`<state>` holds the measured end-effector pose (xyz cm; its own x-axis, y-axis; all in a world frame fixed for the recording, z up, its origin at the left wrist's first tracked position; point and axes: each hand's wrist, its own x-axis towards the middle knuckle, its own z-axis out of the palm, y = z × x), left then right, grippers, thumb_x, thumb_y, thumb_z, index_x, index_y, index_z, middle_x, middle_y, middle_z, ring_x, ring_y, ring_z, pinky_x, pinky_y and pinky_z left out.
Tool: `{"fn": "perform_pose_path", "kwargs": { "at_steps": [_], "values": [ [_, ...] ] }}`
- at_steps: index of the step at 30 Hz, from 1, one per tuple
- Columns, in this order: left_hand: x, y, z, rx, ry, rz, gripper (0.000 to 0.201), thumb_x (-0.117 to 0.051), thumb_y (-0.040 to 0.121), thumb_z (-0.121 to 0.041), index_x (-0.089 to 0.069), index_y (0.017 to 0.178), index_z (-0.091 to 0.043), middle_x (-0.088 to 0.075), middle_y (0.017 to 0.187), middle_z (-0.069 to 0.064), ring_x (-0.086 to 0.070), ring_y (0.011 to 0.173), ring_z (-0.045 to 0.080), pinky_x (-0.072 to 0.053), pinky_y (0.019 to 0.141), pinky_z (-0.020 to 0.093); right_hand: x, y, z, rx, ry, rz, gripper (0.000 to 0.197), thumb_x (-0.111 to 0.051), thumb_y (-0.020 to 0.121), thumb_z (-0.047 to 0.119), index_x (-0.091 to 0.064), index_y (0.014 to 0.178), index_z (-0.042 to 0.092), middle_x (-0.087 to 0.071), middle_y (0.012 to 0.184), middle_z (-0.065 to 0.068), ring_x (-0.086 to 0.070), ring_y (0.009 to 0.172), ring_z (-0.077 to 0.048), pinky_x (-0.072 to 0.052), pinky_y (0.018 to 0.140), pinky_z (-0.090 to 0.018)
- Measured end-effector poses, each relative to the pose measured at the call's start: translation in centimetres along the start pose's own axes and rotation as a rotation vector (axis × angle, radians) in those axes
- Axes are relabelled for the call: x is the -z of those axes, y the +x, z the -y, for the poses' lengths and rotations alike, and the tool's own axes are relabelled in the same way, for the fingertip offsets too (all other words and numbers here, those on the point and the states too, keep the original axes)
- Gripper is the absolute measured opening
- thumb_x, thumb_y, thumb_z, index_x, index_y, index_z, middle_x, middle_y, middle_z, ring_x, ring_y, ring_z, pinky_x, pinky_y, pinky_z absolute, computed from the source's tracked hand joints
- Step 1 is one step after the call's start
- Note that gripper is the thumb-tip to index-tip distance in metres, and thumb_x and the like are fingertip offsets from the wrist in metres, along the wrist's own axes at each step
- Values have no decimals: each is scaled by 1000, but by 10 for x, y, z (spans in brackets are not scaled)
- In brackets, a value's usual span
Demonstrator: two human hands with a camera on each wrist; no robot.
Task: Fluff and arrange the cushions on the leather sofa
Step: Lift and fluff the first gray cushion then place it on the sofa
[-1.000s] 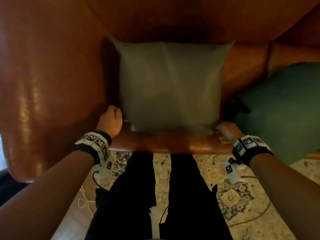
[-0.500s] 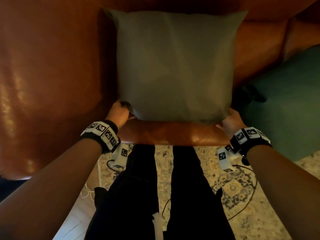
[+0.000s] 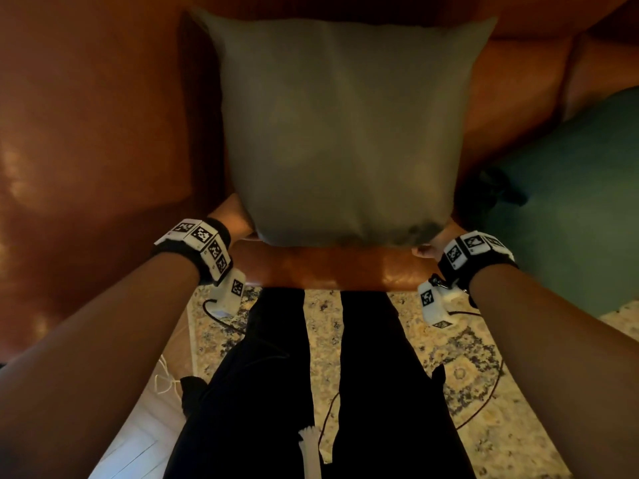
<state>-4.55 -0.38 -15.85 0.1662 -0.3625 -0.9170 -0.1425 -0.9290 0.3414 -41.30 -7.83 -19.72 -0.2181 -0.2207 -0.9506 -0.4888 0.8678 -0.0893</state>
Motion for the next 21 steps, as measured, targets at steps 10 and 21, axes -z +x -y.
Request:
{"fn": "perform_pose_path", "kwargs": {
  "at_steps": [10, 21],
  "values": [
    [3, -10, 3, -183, 244, 20, 48, -71, 90, 7, -54, 127, -17, -59, 134, 17, -54, 127, 32, -42, 110, 46, 6, -5, -3, 238, -148, -41, 58, -67, 100, 15, -42, 153, 18, -50, 153, -12, -56, 130, -36, -45, 113, -46],
    [19, -19, 36, 104, 158, -124, 34, -44, 104, -2, -56, 136, -2, -62, 133, 24, -61, 119, 44, -51, 103, 56, 16, -17, -38, 83, 220, 27, 41, -51, 99, -13, -57, 132, 11, -70, 103, -11, -72, 87, -25, -64, 67, -30]
  ]
}}
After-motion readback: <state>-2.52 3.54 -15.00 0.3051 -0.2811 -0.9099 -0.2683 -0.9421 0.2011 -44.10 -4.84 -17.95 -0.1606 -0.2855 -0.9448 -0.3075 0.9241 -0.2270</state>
